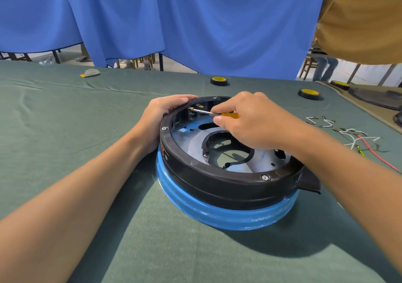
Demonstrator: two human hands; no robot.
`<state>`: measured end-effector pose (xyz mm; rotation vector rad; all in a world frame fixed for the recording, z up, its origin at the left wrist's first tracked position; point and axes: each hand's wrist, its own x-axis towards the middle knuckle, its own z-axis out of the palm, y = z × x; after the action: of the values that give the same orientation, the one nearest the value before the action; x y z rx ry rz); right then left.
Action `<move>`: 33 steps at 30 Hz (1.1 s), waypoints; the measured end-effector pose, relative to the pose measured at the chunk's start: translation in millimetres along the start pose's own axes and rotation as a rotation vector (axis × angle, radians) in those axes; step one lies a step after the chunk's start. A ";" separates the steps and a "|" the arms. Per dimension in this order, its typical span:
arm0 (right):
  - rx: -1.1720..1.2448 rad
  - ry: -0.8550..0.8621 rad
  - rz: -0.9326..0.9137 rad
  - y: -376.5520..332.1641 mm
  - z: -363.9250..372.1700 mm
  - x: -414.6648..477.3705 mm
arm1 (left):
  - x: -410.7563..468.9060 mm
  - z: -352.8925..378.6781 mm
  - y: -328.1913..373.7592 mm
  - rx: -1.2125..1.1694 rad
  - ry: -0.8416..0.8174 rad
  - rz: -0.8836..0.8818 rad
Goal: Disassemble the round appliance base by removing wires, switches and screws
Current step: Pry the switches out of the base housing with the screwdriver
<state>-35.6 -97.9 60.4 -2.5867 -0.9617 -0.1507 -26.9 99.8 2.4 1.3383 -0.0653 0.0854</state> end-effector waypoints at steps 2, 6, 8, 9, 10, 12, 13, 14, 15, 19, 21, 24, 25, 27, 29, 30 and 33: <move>-0.019 -0.009 0.009 -3.7 -2.4 4.9 | -0.4 1.0 -0.1 0.004 0.016 0.009; -0.041 -0.032 0.017 -11.7 -5.1 9.6 | -1.0 0.0 0.7 0.025 0.021 0.017; -0.022 -0.037 0.015 -8.9 -6.1 6.8 | -1.4 -1.2 0.2 0.029 0.009 0.015; -0.007 -0.033 0.016 -6.7 -6.0 4.2 | -1.4 -2.0 -0.3 0.028 0.002 0.012; 0.003 -0.028 0.018 -4.8 -5.6 0.9 | -1.1 -3.0 -0.7 0.025 0.001 0.014; 0.007 -0.030 0.022 -3.2 -4.7 -5.2 | -0.7 -4.1 -1.4 0.023 0.020 0.030; 0.007 -0.036 0.022 -3.7 -4.1 -7.0 | -0.3 -4.2 -1.7 0.021 0.025 0.032; 0.007 -0.043 0.024 -4.6 -3.8 -7.5 | 0.0 -4.1 -1.7 0.015 0.022 0.028; 0.010 -0.047 0.025 -5.6 -3.4 -6.8 | 0.4 -4.0 -1.9 0.008 0.017 0.020; 0.019 -0.065 0.040 -8.5 2.2 0.6 | 0.1 -4.4 -2.6 -0.005 0.012 0.013; 0.024 -0.066 0.054 -6.6 2.6 3.4 | -0.8 -4.1 -2.4 -0.005 0.018 0.018; 0.025 -0.082 0.049 -5.4 1.9 7.0 | 0.7 -1.5 -1.5 -0.002 0.043 0.013; 0.021 -0.087 0.043 -6.7 3.3 9.5 | 1.9 0.3 -1.2 -0.002 0.051 0.011; -0.007 -0.096 0.029 -11.9 8.8 15.4 | 4.6 4.9 -0.8 0.010 0.065 0.029; -0.038 -0.091 0.020 -14.5 12.7 21.0 | 6.3 6.7 -1.9 0.028 0.097 0.067; -0.047 -0.087 0.016 -15.1 12.5 22.4 | 6.5 6.1 -2.8 0.039 0.113 0.091; -0.088 -0.118 0.006 -12.9 9.8 19.4 | 6.0 2.2 -5.9 0.052 0.102 0.121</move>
<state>-29.5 -73.3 59.7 -2.7048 -1.0099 -0.0401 -20.4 96.4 -2.3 1.3792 -0.0581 0.2594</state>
